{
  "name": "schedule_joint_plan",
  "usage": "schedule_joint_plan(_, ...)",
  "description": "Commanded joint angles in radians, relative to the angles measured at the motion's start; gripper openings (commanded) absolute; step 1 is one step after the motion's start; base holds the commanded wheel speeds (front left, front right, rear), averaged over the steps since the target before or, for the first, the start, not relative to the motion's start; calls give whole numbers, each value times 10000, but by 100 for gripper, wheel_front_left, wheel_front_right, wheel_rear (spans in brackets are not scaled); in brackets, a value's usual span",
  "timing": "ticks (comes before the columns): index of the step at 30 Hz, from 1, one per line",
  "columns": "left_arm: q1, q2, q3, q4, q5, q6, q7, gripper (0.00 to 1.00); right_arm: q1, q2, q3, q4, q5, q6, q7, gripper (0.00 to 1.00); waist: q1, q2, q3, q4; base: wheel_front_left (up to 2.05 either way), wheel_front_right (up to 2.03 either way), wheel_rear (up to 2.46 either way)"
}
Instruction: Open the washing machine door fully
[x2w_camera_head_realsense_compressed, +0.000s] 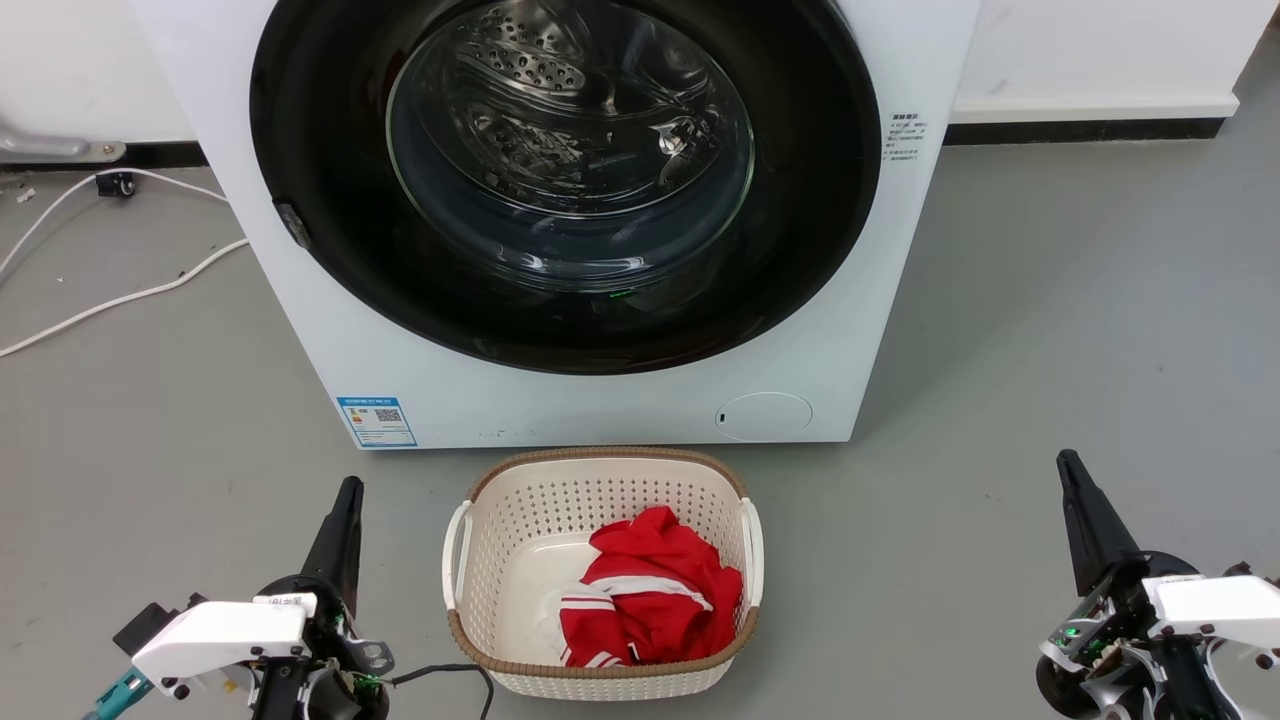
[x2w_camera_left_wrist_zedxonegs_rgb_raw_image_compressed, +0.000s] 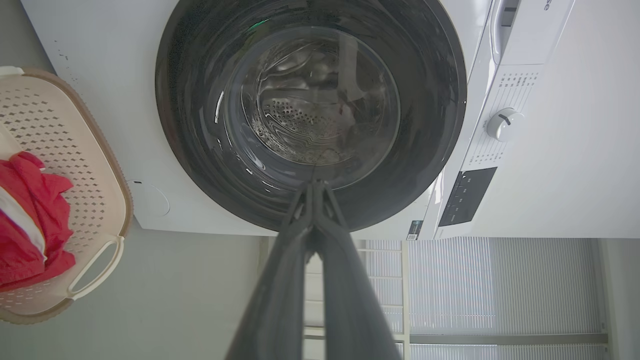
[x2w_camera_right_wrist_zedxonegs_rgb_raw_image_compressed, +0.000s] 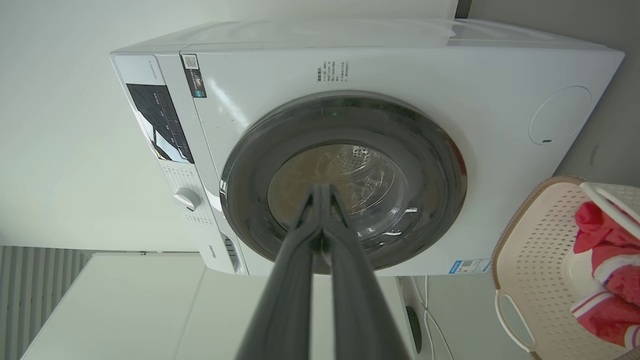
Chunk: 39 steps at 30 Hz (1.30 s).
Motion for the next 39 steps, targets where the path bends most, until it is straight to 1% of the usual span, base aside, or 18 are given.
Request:
schedule_joint_plan(1, -93, 1, 18, 12, 42, -28, 39, 0, -144, 22, -20, 13, -72, 4, 31, 0, 0, -1, 0, 0, 0, 0, 0)
schedule_joint_plan(11, -96, -14, 37, 13, 66, -28, 51, 0, -146, 38, -41, 14, -90, 4, 57, 0, 0, -1, 0, 0, 0, 0, 0)
schedule_joint_plan(12, -1, -17, 23, 8, 16, 2, 27, 100, 1, 15, -21, 8, -15, 0, 23, 100, 0, -1, 0, 0, 0, 0, 0)
schedule_joint_plan(14, 104, -50, 12, 162, 10, 6, 23, 100, 117, 35, -3, 159, -13, 0, 13, 100, 0, -1, 0, 0, 0, 0, 0)
schedule_joint_plan(21, 127, -55, -268, -82, 112, 3, -313, 100, 258, 44, 230, -111, -215, 1, -341, 100, 0, -1, -1, -9, 0, 0, 0)
schedule_joint_plan(25, 129, -30, -404, -254, 402, 2, -520, 100, 322, 48, 294, -270, -544, 1, -530, 100, 0, -1, 0, -10, 0, 0, 0)
schedule_joint_plan(31, 122, -37, -394, -607, 1359, 0, -786, 100, 397, 56, 301, -590, -1349, 2, -797, 100, 0, -1, 0, 0, 0, 0, 0)
schedule_joint_plan(39, 146, -62, -460, -1121, 2919, -4, -1116, 100, 477, 65, 403, -1080, -2970, 3, -1128, 100, 0, -1, 1, 18, 0, 0, 0)
